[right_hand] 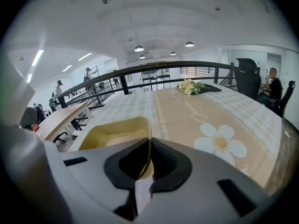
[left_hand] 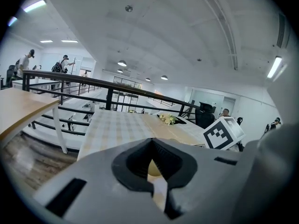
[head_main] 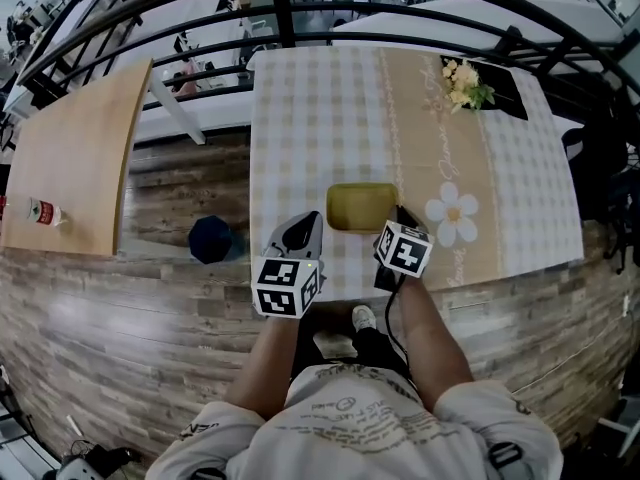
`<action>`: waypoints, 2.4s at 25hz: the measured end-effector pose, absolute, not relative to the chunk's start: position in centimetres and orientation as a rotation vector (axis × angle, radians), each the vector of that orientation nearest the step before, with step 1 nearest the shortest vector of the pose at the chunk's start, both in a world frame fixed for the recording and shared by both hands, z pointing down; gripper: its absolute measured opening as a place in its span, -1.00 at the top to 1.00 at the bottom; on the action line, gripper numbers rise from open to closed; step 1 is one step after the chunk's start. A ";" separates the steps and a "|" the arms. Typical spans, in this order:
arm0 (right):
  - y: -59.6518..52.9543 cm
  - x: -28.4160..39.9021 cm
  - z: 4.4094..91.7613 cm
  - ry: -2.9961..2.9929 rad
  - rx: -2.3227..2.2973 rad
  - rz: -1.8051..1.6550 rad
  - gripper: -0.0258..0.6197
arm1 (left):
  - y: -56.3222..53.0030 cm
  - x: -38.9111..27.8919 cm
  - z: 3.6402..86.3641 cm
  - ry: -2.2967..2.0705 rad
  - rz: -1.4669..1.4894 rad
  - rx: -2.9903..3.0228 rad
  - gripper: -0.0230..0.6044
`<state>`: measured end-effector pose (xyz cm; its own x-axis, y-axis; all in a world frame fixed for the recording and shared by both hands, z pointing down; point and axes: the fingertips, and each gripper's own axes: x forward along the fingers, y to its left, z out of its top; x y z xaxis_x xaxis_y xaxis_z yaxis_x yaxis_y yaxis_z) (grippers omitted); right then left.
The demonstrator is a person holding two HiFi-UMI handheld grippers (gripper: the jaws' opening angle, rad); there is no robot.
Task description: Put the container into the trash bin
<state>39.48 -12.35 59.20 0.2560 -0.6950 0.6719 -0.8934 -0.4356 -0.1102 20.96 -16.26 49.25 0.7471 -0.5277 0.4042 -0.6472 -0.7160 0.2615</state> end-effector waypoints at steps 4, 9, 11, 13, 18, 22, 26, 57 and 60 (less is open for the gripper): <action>-14.1 37.4 56.9 -1.544 2.217 0.904 0.88 | -16.7 18.7 48.2 -0.966 0.388 2.542 0.92; -17.2 33.6 54.0 -1.666 2.171 0.840 0.88 | -18.0 15.1 46.4 -1.077 0.340 2.522 0.92; -18.5 31.8 53.0 -1.723 2.139 0.818 0.88 | -18.4 13.3 45.9 -1.132 0.321 2.504 0.92; -19.7 29.7 52.2 -1.781 2.100 0.795 0.88 | -18.7 11.3 45.4 -1.191 0.304 2.482 0.92; -22.8 23.4 50.7 -1.923 1.971 0.748 0.88 | -19.2 5.5 44.6 -1.358 0.270 2.401 0.92; -24.2 17.5 50.4 -2.012 1.872 0.737 0.88 | -18.9 0.1 44.4 -1.481 0.251 2.323 0.92; -25.3 11.4 50.4 -2.076 1.784 0.724 0.88 | -18.1 -6.0 44.6 -1.591 0.244 2.238 0.92; -33.9 -10.9 69.9 -1.800 1.538 0.553 0.87 | -20.2 -28.9 60.4 -1.636 0.272 1.852 0.92; -34.6 -12.1 71.7 -1.772 1.523 0.528 0.87 | -20.9 -30.0 61.8 -1.628 0.283 1.844 0.92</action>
<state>-12.12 -34.58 71.74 -0.0334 -0.6662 0.7450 -0.9652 0.2148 0.1488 -29.99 -20.92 61.77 0.2039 -0.8044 0.5580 -0.9454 -0.0137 0.3256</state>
